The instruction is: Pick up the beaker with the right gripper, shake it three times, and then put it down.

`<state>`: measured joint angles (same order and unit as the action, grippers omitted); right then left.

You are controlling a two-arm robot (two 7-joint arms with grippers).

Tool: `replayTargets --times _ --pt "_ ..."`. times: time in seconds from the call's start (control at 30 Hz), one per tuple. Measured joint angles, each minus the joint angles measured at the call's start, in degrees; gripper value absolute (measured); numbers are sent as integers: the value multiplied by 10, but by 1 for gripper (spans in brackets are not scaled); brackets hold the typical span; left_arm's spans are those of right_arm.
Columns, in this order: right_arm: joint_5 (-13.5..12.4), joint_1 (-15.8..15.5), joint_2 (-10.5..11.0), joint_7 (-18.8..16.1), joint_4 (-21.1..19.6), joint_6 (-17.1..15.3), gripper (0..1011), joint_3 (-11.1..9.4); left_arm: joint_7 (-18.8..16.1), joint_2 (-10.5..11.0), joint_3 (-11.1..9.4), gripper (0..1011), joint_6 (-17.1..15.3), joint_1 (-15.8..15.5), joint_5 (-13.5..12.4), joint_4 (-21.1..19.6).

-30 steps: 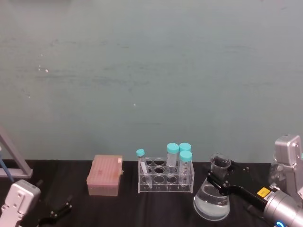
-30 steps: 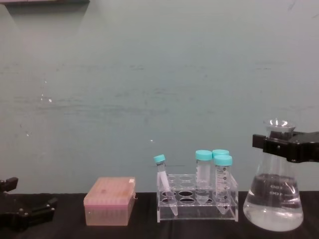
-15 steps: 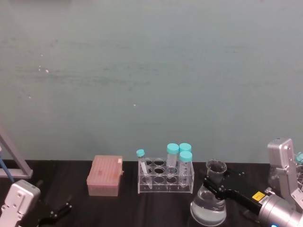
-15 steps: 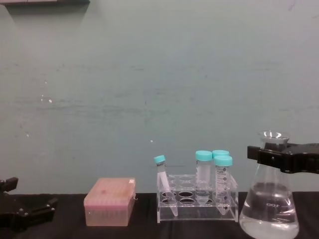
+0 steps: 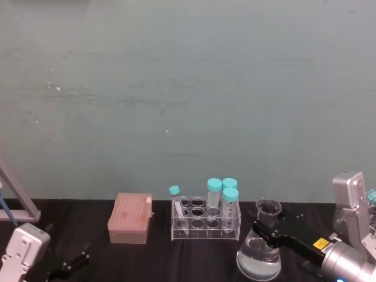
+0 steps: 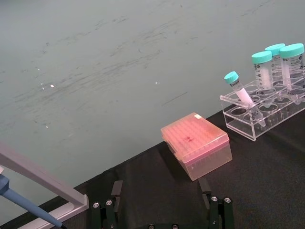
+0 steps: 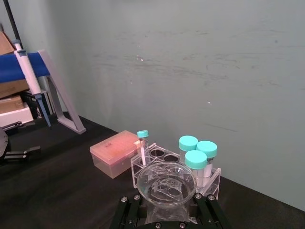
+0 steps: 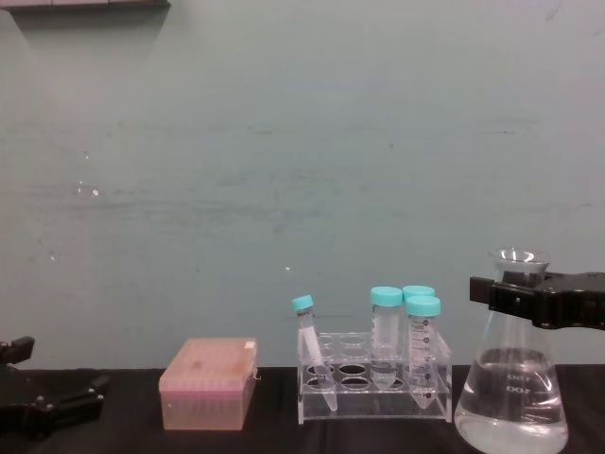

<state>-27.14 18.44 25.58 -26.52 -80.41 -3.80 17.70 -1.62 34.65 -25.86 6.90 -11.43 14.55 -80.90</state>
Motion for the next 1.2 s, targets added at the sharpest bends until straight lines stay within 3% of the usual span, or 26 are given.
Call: replayTargets --times 0.63,0.7,0.87,0.9,1.0,1.03,1.1,1.2 --pt "1 0 0 -2 0 2 451 0 0 0 0 1000 0 0 0 0" --pt "-9 -2 -1 -4 0 -2 451 -2 0 0 0 1000 0 0 0 0" --pt "-103 -19 -30 -15 -4 -56 451 -29 0 0 0 1000 0 0 0 0" --pt "-146 -27 -47 -10 -9 -86 451 -46 0 0 0 1000 0 0 0 0" --pt "-215 -39 -76 4 -17 -134 451 -74 0 0 0 1000 0 0 0 0" --pt "-263 -46 -98 20 -23 -165 451 -94 0 0 0 1000 0 0 0 0" --pt "-323 -54 -127 43 -30 -203 451 -121 0 0 0 1000 0 0 0 0" --pt "-371 -59 -148 62 -36 -230 451 -139 0 0 0 1000 0 0 0 0"
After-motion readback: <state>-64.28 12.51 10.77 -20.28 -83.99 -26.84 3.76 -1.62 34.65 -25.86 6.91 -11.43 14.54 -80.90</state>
